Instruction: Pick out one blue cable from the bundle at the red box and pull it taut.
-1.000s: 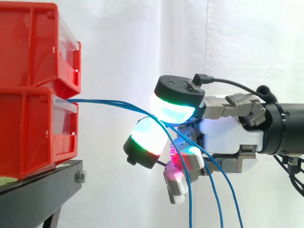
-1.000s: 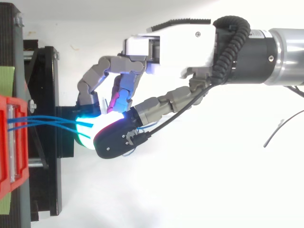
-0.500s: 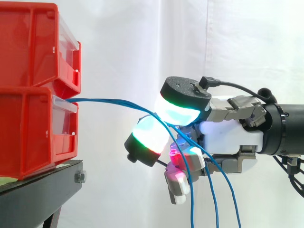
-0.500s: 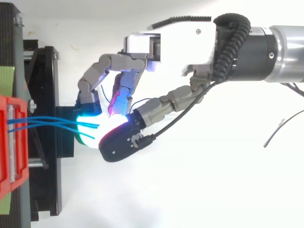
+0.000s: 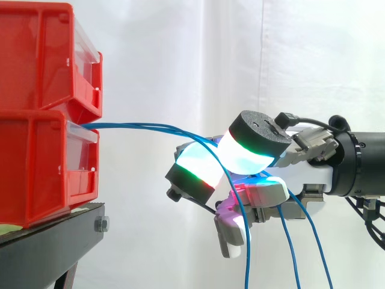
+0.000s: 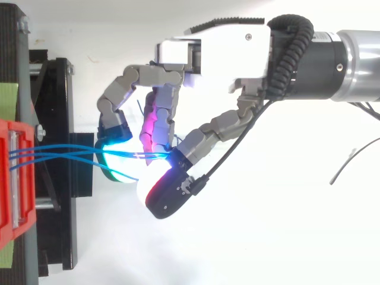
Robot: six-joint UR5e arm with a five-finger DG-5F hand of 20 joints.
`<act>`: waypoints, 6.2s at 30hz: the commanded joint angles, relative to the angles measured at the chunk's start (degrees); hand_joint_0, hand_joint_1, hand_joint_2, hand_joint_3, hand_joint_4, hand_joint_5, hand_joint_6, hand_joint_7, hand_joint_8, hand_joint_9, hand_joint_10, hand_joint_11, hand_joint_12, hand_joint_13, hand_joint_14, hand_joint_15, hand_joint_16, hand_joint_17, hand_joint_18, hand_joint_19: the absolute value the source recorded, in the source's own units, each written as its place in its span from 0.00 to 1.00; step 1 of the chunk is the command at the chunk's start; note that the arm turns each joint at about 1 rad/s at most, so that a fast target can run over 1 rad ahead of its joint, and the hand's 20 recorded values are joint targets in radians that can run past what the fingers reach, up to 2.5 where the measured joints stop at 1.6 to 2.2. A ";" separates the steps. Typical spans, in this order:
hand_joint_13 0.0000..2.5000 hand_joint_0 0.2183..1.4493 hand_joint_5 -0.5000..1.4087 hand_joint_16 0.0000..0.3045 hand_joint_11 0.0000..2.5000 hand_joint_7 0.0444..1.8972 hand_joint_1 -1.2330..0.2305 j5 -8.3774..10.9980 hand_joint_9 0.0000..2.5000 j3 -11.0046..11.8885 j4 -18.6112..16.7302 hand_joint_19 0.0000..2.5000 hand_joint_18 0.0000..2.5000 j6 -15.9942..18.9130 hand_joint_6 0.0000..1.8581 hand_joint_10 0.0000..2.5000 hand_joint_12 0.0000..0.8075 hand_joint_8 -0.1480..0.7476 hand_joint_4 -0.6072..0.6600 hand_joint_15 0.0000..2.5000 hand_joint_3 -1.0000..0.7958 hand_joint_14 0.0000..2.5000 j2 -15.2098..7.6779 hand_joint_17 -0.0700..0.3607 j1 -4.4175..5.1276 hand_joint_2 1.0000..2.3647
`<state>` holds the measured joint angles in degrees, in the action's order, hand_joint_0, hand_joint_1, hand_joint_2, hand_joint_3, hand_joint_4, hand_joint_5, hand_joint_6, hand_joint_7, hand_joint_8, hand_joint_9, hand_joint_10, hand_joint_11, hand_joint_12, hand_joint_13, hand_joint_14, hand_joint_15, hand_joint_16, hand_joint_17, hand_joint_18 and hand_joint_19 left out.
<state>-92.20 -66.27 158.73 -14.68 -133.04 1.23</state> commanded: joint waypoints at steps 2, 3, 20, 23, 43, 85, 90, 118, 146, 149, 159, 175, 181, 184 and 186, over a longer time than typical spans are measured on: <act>0.48 0.30 0.19 0.16 0.43 0.51 0.26 0.00 0.60 0.00 0.00 0.27 0.36 0.00 0.51 0.01 0.46 0.54 0.55 0.29 0.28 0.01 -0.03 0.42 0.00 0.00; 0.48 0.29 0.19 0.16 0.43 0.50 0.27 0.00 0.60 0.00 0.00 0.27 0.37 0.00 0.51 0.01 0.47 0.54 0.55 0.29 0.28 0.01 -0.03 0.42 0.00 0.00; 0.48 0.30 0.20 0.17 0.41 0.54 0.50 0.00 0.59 0.00 -0.09 0.29 0.37 0.00 0.49 0.01 0.48 0.53 0.55 0.29 0.28 0.01 -0.03 0.43 0.00 0.00; 0.48 0.32 0.20 0.17 0.40 0.55 0.47 0.00 0.59 0.00 0.00 0.29 0.37 0.00 0.49 0.01 0.47 0.54 0.55 0.30 0.29 0.01 -0.03 0.43 0.00 0.00; 0.45 0.29 0.18 0.19 0.39 0.53 0.61 0.27 0.53 0.00 -0.09 0.31 0.35 -0.09 0.49 0.01 0.50 0.52 0.60 0.30 0.28 0.01 -0.03 0.46 -0.09 0.00; 0.43 0.37 0.16 0.19 0.40 0.46 0.32 0.53 0.47 0.00 -0.09 0.28 0.34 -0.26 0.51 0.01 0.47 0.51 0.54 0.30 0.39 0.01 -0.03 0.46 0.17 0.01; 0.43 0.38 0.16 0.18 0.40 0.47 0.30 0.53 0.47 0.00 -0.09 0.28 0.34 -0.26 0.51 0.01 0.47 0.51 0.53 0.30 0.35 0.01 -0.03 0.46 0.17 0.01; 0.46 0.44 0.17 0.16 0.42 0.55 0.19 0.53 0.54 0.00 0.17 0.26 0.36 0.00 0.51 0.01 0.45 0.52 0.51 0.31 0.28 0.01 0.06 0.42 0.35 0.00; 0.50 0.31 0.20 0.17 0.42 0.55 0.40 0.53 0.62 0.00 0.17 0.29 0.39 0.18 0.50 0.01 0.48 0.54 0.55 0.31 0.28 0.01 -0.03 0.44 0.44 0.00; 0.50 0.29 0.20 0.18 0.41 0.54 0.45 0.53 0.62 0.00 0.09 0.29 0.39 0.18 0.50 0.01 0.49 0.53 0.56 0.31 0.28 0.01 -0.03 0.44 0.44 0.00; 0.51 0.24 0.20 0.19 0.40 0.56 0.41 1.06 0.62 0.00 0.09 0.29 0.40 0.18 0.49 0.01 0.51 0.55 0.60 0.31 0.28 0.01 -0.03 0.46 0.44 0.00; 0.50 0.32 0.19 0.18 0.41 0.55 0.34 1.06 0.58 0.00 0.17 0.29 0.38 0.18 0.49 0.01 0.49 0.53 0.58 0.32 0.38 0.01 -0.03 0.45 0.44 0.01; 0.49 0.32 0.18 0.18 0.41 0.55 0.33 1.06 0.57 0.00 0.17 0.30 0.38 0.18 0.49 0.01 0.49 0.53 0.58 0.32 0.41 0.01 0.06 0.45 0.53 0.02; 0.47 0.34 0.18 0.18 0.41 0.51 0.32 1.06 0.54 0.00 0.17 0.29 0.37 0.18 0.50 0.01 0.49 0.52 0.55 0.32 0.38 0.01 0.06 0.45 0.53 0.01; 0.47 0.37 0.17 0.18 0.42 0.51 0.29 1.06 0.53 0.00 0.09 0.29 0.37 0.18 0.50 0.01 0.47 0.52 0.53 0.31 0.35 0.01 0.06 0.45 0.53 0.01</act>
<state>-91.14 -66.27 158.88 -14.51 -133.01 1.74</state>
